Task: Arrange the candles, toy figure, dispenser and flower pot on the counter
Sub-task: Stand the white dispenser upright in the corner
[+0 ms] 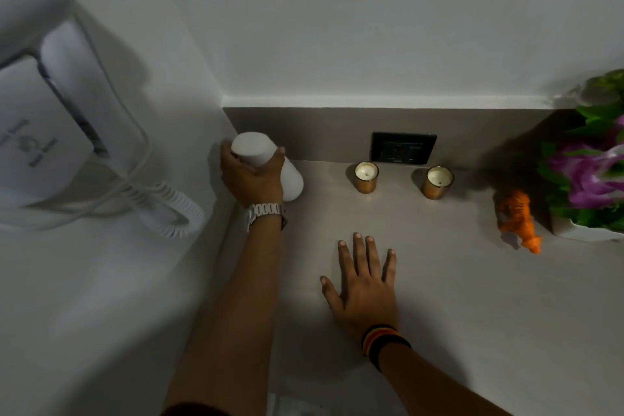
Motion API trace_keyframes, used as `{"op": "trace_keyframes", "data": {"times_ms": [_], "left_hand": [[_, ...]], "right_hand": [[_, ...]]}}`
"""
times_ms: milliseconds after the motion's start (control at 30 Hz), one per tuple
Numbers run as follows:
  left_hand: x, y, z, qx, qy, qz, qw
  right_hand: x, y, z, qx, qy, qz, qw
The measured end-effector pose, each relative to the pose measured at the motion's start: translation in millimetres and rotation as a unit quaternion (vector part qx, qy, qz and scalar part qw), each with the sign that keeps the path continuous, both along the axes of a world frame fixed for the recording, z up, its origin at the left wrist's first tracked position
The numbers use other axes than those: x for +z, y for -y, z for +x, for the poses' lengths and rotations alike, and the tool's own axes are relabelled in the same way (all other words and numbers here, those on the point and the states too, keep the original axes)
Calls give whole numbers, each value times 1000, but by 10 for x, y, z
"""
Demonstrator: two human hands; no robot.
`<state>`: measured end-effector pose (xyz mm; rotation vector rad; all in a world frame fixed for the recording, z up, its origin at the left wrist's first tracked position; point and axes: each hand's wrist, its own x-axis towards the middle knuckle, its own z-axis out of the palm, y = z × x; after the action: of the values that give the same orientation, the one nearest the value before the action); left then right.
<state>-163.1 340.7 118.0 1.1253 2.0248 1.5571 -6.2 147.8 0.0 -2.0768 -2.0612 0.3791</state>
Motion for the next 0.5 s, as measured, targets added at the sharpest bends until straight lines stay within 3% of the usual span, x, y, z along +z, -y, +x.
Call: {"op": "trace_keyframes", "data": {"times_ms": [167,500], "left_hand": [[-254,-143,227,-60,-11,-30,998],[-906,20,181,-12,74,-81,994]], "right_hand": [[6,-7,-3,-2,1,-6,1000],[39,-2,-11,-3,2,-5,1000]]}}
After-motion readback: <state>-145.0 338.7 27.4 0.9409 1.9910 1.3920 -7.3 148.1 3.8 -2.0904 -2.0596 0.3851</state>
